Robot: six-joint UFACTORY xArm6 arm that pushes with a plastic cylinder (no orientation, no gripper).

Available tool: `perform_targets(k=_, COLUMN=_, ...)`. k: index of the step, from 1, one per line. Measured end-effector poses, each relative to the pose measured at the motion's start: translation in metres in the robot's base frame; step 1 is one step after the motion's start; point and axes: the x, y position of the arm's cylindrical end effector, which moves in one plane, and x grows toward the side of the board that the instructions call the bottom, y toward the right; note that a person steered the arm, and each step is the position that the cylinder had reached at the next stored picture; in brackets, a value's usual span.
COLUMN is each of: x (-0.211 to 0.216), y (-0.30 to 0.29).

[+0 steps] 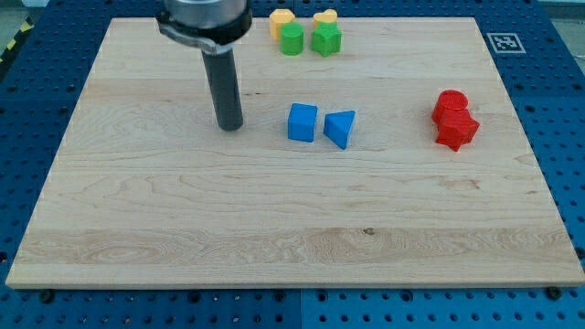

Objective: Push the blue blocks bottom left to the red star

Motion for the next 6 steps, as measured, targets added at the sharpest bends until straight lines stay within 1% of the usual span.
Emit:
perform_targets(k=1, x=0.000, y=0.008)
perform_targets(k=3, x=0.000, y=0.107)
perform_targets(k=4, x=0.005, y=0.122)
perform_targets(k=5, x=0.018, y=0.122)
perform_targets(k=6, x=0.019, y=0.126)
